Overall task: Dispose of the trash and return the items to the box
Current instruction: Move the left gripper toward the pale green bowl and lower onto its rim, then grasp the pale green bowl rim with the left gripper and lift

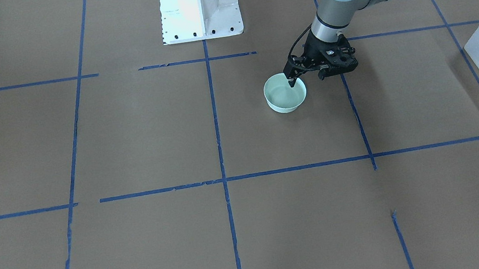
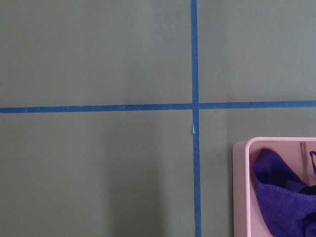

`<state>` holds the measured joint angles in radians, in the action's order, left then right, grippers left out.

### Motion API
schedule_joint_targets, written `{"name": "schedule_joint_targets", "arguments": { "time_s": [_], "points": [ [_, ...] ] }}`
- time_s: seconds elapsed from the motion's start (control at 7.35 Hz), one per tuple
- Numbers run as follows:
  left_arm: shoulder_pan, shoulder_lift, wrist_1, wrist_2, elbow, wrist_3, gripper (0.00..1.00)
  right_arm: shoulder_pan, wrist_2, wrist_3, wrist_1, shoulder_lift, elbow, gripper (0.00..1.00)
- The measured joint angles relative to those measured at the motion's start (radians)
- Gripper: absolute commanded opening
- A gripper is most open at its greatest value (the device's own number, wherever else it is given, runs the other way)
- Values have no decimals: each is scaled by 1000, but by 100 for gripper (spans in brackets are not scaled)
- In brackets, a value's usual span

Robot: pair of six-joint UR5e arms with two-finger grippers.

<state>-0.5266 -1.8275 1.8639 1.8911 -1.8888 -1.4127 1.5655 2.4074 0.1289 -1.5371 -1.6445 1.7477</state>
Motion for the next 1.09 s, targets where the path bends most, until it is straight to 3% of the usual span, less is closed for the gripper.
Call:
{"name": "schedule_joint_targets", "arguments": {
  "time_s": [0.14,0.41,1.09],
  "points": [
    [25,-9,0,-25,26,-13,67,-2,0,0,2,0,0,100],
    [41,-17,1,-44,51,-21,0,-7,-1,1,12,0,0,100],
    [24,-5,-7,-42,10,-13,0,-10,-1,3,18,6,1,100]
  ]
}}
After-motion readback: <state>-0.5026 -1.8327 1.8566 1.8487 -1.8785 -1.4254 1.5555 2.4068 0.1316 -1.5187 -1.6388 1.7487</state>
